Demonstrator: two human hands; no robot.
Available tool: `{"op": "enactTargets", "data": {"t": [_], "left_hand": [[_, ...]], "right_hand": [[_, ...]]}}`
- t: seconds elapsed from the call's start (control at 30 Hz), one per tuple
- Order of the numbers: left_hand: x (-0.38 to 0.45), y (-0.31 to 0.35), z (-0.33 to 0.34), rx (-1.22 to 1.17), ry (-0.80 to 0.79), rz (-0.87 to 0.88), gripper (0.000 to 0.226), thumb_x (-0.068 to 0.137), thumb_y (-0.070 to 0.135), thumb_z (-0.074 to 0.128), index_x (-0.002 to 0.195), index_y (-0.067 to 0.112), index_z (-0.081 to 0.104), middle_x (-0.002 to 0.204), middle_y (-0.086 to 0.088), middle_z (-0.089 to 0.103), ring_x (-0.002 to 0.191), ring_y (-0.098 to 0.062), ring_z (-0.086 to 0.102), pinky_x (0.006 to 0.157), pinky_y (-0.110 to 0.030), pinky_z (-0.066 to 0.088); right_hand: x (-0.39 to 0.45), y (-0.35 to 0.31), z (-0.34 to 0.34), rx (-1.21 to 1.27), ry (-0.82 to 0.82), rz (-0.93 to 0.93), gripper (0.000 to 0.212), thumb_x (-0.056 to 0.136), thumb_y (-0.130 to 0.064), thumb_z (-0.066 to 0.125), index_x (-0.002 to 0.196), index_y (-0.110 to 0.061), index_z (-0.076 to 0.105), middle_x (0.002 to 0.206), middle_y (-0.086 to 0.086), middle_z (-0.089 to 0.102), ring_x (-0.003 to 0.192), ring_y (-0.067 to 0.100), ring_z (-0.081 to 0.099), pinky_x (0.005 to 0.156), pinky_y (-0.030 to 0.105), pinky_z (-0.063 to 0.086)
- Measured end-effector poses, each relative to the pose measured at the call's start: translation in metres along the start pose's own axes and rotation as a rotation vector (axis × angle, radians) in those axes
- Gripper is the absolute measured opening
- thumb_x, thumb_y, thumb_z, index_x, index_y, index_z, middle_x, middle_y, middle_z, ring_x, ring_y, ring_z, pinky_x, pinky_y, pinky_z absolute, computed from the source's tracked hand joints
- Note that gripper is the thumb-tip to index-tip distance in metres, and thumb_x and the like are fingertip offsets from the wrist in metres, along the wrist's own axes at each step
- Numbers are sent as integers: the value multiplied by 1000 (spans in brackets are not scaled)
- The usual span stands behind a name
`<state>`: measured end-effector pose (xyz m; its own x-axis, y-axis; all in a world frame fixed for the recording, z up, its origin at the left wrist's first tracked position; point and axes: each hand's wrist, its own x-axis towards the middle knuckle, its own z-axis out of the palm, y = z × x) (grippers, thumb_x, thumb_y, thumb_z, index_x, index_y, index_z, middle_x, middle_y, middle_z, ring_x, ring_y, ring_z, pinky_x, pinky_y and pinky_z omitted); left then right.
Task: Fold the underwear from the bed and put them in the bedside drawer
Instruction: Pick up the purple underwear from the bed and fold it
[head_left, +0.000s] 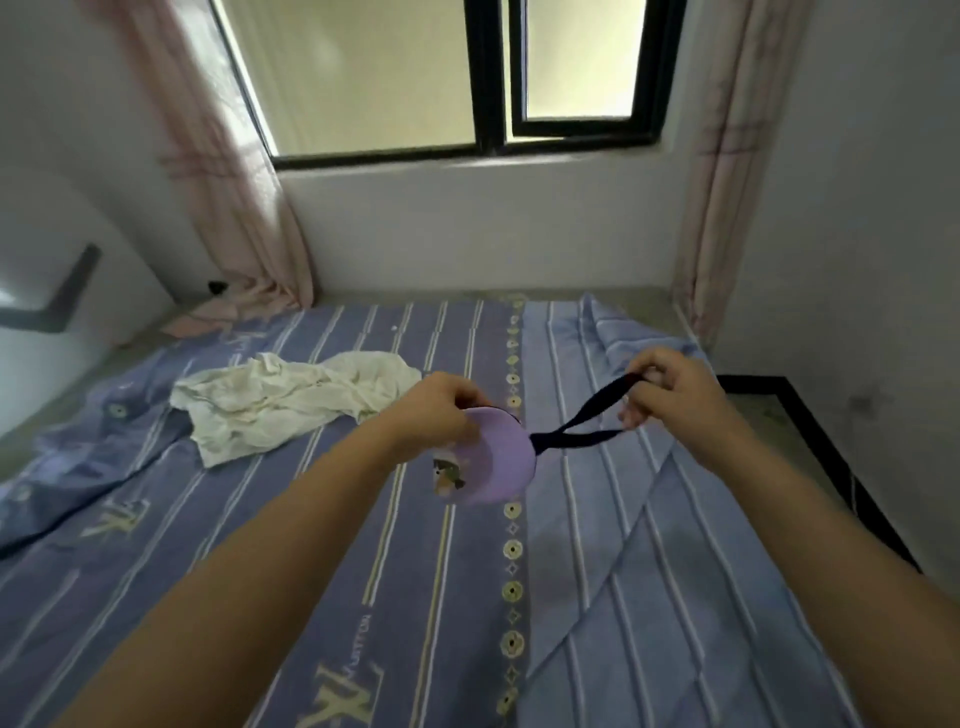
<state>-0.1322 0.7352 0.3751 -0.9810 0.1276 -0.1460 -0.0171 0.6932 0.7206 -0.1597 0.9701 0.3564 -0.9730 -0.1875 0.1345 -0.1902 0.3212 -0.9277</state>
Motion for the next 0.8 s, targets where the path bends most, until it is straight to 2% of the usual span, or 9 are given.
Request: {"op": "enactTargets", "data": {"t": [0.17, 0.27, 0.37, 0.47, 0.5, 0.57, 0.67, 0.73, 0.8], "left_hand": [[-39, 37, -57, 524, 225, 57, 19, 75, 0, 57, 89, 6, 67, 88, -17, 66, 85, -29, 58, 64, -31, 44], [-55, 46, -67, 671, 299, 86, 8, 79, 10, 56, 72, 9, 57, 98, -21, 66, 93, -34, 58, 68, -34, 44], [-58, 53, -55, 659, 163, 209, 15, 83, 10, 51, 97, 8, 57, 106, -18, 64, 98, -34, 57, 77, -37, 46], [-56, 65, -42, 737, 33, 305, 23, 92, 13, 43, 112, 7, 54, 112, -20, 55, 101, -35, 55, 78, -38, 43], [-54, 69, -41, 789, 56, 310, 24, 93, 12, 40, 112, 7, 53, 111, -21, 53, 99, -37, 55, 73, -38, 40], [-51, 75, -45, 905, 230, 334, 31, 92, 7, 38, 120, 13, 48, 110, -19, 51, 93, -38, 56, 62, -36, 33], [-51, 78, -61, 953, 660, 447, 44, 81, -4, 50, 122, 12, 46, 102, -18, 53, 66, -33, 56, 41, -26, 18], [-53, 84, -68, 1000, 766, 499, 47, 58, -12, 71, 102, 1, 61, 77, -20, 60, 38, -28, 45, 40, -16, 1], [-51, 89, -70, 1023, 837, 525, 44, 37, -15, 79, 78, -1, 68, 57, -17, 60, 25, -28, 41, 37, -12, 0]], "right_hand": [[-4, -64, -23, 292, -367, -95, 23, 80, 11, 51, 93, -9, 50, 31, -1, 53, 32, 6, 48, 40, 13, 44], [-20, -91, -35, 792, -495, -260, 39, 61, -6, 74, 96, -16, 62, 49, -5, 68, 50, 6, 63, 65, 18, 56], [-27, -112, -31, 1107, -397, -410, 30, 68, -5, 68, 92, -23, 67, 85, -6, 76, 85, 8, 70, 80, 26, 57], [-15, -127, -25, 341, 293, -532, 46, 77, 16, 37, 96, -23, 54, 112, 4, 69, 89, 7, 66, 70, 6, 48], [-10, -128, -25, -16, 486, -566, 41, 79, 15, 36, 101, -17, 51, 112, 12, 68, 87, 16, 66, 66, 8, 45], [-5, -125, -31, -475, 569, -456, 28, 83, 5, 44, 109, -5, 46, 101, 25, 67, 83, 36, 63, 66, 30, 46], [-9, -114, -40, -831, 281, -174, 15, 83, -11, 56, 92, -6, 45, 83, 20, 72, 81, 36, 63, 66, 37, 48], [-22, -109, -39, -678, -151, -71, 25, 82, -17, 60, 71, -14, 38, 53, -4, 72, 68, 26, 68, 53, 24, 47], [-40, -110, -31, -303, -498, -39, 29, 80, -20, 63, 61, -19, 41, 44, -9, 68, 49, 16, 67, 38, 14, 39]]}}
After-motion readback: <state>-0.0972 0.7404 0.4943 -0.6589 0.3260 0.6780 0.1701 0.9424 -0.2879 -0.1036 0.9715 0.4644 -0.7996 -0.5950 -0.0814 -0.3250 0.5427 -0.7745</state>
